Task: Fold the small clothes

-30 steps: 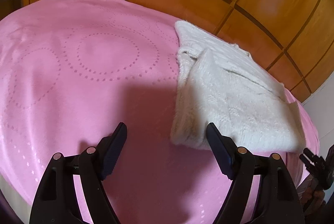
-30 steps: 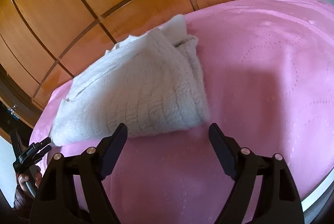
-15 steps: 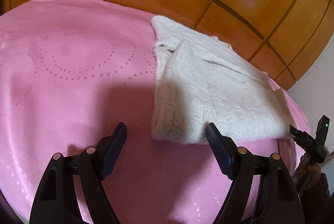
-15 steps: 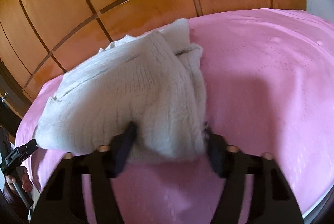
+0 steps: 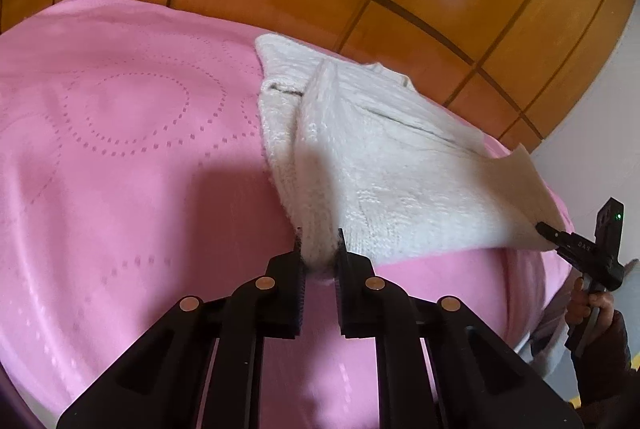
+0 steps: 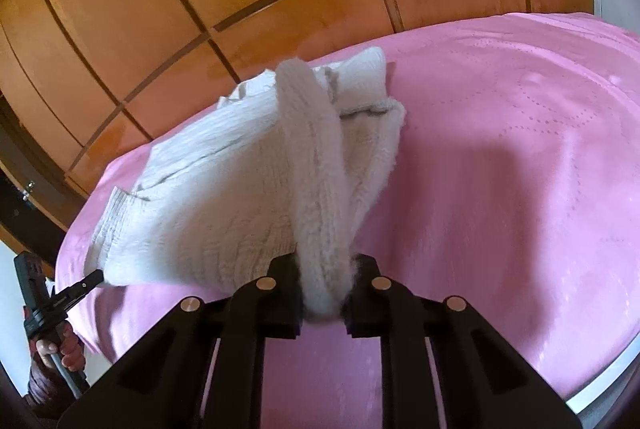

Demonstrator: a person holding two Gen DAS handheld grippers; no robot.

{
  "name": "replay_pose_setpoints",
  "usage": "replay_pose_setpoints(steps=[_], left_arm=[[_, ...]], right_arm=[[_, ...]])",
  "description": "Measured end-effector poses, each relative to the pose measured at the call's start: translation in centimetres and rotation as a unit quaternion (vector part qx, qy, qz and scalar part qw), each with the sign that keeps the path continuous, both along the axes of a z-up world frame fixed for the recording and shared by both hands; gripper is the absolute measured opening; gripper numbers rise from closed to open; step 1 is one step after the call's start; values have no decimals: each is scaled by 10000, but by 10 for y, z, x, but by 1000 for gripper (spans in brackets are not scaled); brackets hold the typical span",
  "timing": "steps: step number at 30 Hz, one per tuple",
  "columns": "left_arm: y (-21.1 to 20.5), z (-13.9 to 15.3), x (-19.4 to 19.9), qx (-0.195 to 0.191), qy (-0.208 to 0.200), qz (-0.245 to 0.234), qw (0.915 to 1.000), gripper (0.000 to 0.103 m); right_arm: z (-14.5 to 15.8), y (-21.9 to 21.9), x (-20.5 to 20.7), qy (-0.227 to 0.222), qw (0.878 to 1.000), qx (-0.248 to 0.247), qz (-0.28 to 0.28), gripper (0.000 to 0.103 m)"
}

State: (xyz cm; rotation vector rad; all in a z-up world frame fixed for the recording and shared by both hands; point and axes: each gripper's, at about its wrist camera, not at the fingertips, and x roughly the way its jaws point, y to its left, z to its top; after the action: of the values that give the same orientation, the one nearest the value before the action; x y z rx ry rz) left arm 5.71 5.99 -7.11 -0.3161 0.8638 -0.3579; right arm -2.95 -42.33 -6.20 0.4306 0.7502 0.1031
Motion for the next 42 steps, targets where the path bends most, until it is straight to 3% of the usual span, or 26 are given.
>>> replay_pose_setpoints(steps=[5,12,16,17,18,21,22,25,28,32,34,35,36,38,39,42], left_arm=[[9,4,-33,-171,152,-60,9997,11],[17,-7,-84,-136,684,-134,9975,11],[14,-16,-92,-91,940,-236,9952,14],[15,-14,-90,-98,926,-246,9953,15],[18,-10,-86,11,866,-134,9962,23],[27,1,-78,74,683,-8,9976,35],[30,7,-72,183,544,127,9983,39],[33,17,-53,283,257,183,9991,40],[24,21,-33,364,68,-23,9993,47],[18,8,-10,430,109,-209,9988,48],[8,3,-1,437,129,-309,9985,48],[4,1,2,464,107,-340,9983,48],[3,-1,3,463,93,-391,9981,46],[-4,-4,2,607,94,-525,9967,12],[-7,-4,2,674,58,-504,9964,6],[-3,5,-11,629,-158,-444,9969,5]], right_arm=[[3,0,-31,94,9998,59,181,13],[-18,-4,-97,607,9976,230,224,11],[-30,-2,-104,771,9967,112,216,12],[-28,-1,-100,762,9969,56,211,14],[-24,1,-96,739,9970,-55,215,20],[-8,3,-84,500,9977,-441,83,46],[-4,1,-82,391,9977,-558,53,46],[14,10,-66,55,9953,-969,-25,46],[21,24,-40,-107,9904,-1381,40,44],[5,30,-9,124,9903,-1378,131,36],[-3,31,1,212,9905,-1346,165,12],[-5,32,2,243,9903,-1351,203,9],[-6,32,3,261,9900,-1367,224,8],[-5,32,-4,228,9903,-1345,262,7],[-4,32,-6,212,9904,-1345,254,6],[12,32,-20,32,9915,-1279,257,6]])
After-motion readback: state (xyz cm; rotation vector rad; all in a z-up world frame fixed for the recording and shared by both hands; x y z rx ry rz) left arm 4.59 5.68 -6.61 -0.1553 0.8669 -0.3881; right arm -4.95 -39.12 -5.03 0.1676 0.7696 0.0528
